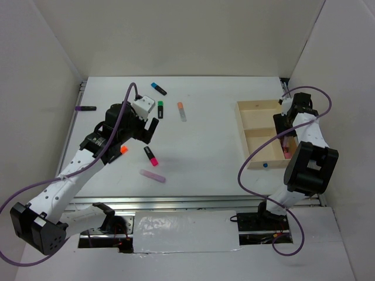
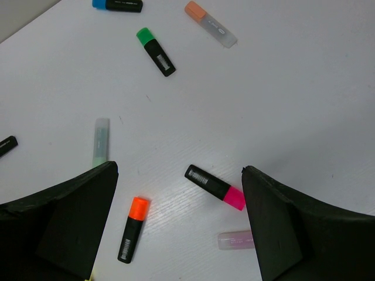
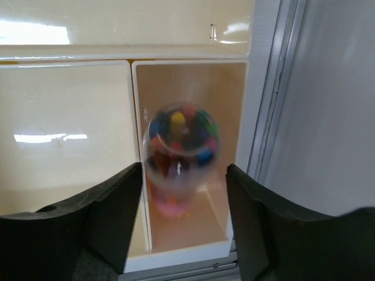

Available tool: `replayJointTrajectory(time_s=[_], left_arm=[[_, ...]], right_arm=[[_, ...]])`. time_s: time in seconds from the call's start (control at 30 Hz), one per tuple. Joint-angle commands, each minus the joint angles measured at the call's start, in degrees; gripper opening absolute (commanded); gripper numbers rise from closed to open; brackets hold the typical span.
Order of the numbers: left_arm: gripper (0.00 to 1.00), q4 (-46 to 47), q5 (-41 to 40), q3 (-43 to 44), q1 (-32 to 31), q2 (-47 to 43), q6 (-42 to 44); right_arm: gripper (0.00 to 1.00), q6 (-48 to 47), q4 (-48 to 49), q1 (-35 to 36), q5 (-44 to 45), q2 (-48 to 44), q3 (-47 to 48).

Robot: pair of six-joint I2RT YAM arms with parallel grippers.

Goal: Sort the stationery into containers
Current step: Place the stationery into the container, then grab a piece of stationery with the left arm

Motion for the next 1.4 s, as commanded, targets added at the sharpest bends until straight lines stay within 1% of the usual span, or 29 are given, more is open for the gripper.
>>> replayJointTrajectory(time_s=[0.0, 0.03, 0.07, 0.1, 0.2, 0.3, 0.4, 0.43, 0.47, 0.63, 0.8, 0.87, 0.9, 0.97, 1.0, 1.03, 1.07, 1.1, 1.13, 1.17, 1.23, 1.37], left_arm=[[0.99, 2.71, -0.39, 1.33, 0.4, -1.54, -0.99], [0.99, 2.71, -0.65, 1.33, 0.4, -1.54, -0.9], [0.99, 2.62, -0.92, 1.33, 0.4, -1.72, -1.25], [0.99, 2.79, -1.36, 1.33, 0.4, -1.81, -1.52], [0.99, 2.01, -1.71, 1.94, 1.01, -1.98, -2.92], [0.99, 0.43, -1.01, 3.17, 2.24, -1.9, -4.06], [0.99, -2.03, -0.75, 4.75, 3.74, -1.02, -5.3], [0.99, -2.82, -0.74, 5.1, 4.61, -0.67, -8.08], [0.99, -3.52, -0.66, 5.54, 5.14, 0.38, -8.81], [0.99, -8.1, 1.8, 7.13, 8.57, 1.8, -8.73], [0.97, -8.37, 2.68, 3.62, 10.33, -0.39, -7.33], [0.97, -8.37, 4.95, 1.68, 10.86, -2.15, -4.0], [0.97, -8.54, 8.54, 0.89, 11.03, -2.85, 0.11], [0.95, -9.77, 13.29, -1.48, 11.74, -4.7, 4.61], [0.94, -10.64, 15.93, -2.27, 12.17, -5.23, 9.85], [0.92, -12.83, 21.26, -3.67, 12.09, -5.84, 12.6], [0.91, -13.98, 23.4, -4.64, 12.0, -6.11, 18.11], [0.9, -16.51, 27.34, -6.74, 11.74, -6.37, 21.04], [0.89, -17.5, 28.69, -7.89, 11.48, -6.38, 23.51], [0.88, -18.46, 29.39, -9.03, 10.26, -5.77, 27.97], [0.86, -19.61, 28.7, -11.94, 8.15, -4.8, 31.77], [0.85, -16.9, 25.89, -17.55, 5.41, -4.62, 34.42]], right_arm=[[0.69, 1.16, -1.66, 0.37, 0.45, -2.96, 2.01], [0.7, 1.33, -1.93, 0.28, 0.36, -3.23, 2.19], [0.75, 1.51, -2.36, 0.28, 0.36, -3.75, 2.45], [0.76, 1.6, -2.63, 0.37, 0.27, -3.85, 2.98], [0.76, 1.86, -3.51, 0.28, -0.17, -4.64, 4.12], [0.76, 2.56, -5.0, 0.28, -2.45, -6.3, 5.87], [0.76, 3.35, -6.85, 0.72, -7.19, -8.94, 7.81], [0.76, 3.71, -7.72, 0.9, -8.25, -10.51, 8.16], [0.76, 3.97, -8.17, 1.16, -10.08, -11.31, 8.43], [0.76, 4.15, -10.36, 4.67, -14.32, -17.72, 7.9], [0.76, 5.46, -13.09, 8.62, -18.44, -23.08, 6.41], [0.76, 5.9, -13.27, 9.77, -19.59, -24.76, 4.22], [0.76, 5.91, -13.27, 10.47, -20.03, -26.16, 3.52], [0.76, 5.82, -13.36, 12.58, -20.04, -27.4, 0.88], [0.76, 5.64, -13.62, 13.2, -19.86, -28.27, 0.09], [0.77, 5.64, -13.71, 14.16, -19.77, -28.54, -1.22], [0.77, 5.64, -13.97, 14.6, -19.86, -28.89, -1.93], [0.76, 5.64, -14.41, 14.96, -20.21, -28.98, -2.81], [0.76, 5.56, -14.58, 14.87, -20.65, -28.98, -3.17], [0.76, 5.64, -14.85, 14.96, -21.52, -29.42, -3.52], [0.75, 6.34, -14.59, 15.05, -22.23, -30.12, -4.75], [0.75, 7.05, -14.5, 15.75, -23.37, -31.0, -6.42]])
